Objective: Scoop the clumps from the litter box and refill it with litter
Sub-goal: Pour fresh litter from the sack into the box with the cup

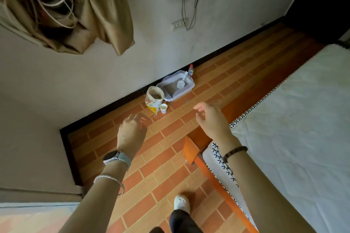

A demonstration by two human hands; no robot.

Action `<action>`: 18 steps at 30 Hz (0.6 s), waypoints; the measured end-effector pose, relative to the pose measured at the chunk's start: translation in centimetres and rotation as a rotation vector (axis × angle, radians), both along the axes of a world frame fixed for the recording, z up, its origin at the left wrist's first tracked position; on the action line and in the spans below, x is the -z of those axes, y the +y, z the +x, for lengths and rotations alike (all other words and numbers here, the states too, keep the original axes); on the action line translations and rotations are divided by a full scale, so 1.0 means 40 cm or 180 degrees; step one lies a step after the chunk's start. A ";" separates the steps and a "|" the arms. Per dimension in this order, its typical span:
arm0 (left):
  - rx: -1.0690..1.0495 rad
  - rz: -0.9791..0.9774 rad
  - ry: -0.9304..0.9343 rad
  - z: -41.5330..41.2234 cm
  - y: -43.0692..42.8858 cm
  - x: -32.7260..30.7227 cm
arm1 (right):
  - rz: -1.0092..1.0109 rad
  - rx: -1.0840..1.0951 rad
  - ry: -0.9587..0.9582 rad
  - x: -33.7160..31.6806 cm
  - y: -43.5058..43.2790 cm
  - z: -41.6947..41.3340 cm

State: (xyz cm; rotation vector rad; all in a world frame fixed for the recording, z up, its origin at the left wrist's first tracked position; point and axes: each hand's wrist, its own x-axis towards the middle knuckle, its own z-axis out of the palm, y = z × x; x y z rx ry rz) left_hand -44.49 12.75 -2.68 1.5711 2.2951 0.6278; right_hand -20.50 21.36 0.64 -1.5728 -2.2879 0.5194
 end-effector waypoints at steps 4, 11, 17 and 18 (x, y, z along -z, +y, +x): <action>-0.0063 -0.0017 -0.0043 -0.025 0.135 -0.012 | 0.0015 -0.0097 0.0001 -0.022 0.156 -0.039; 0.0052 0.0018 0.0119 -0.105 0.366 0.007 | 0.0010 -0.0147 -0.0164 -0.007 0.392 -0.123; 0.0222 0.0066 0.0219 -0.209 0.615 0.043 | -0.0057 0.0157 -0.0194 0.039 0.612 -0.206; 0.0270 0.0070 0.0226 -0.228 0.661 0.045 | -0.0091 0.0261 -0.0198 0.046 0.650 -0.220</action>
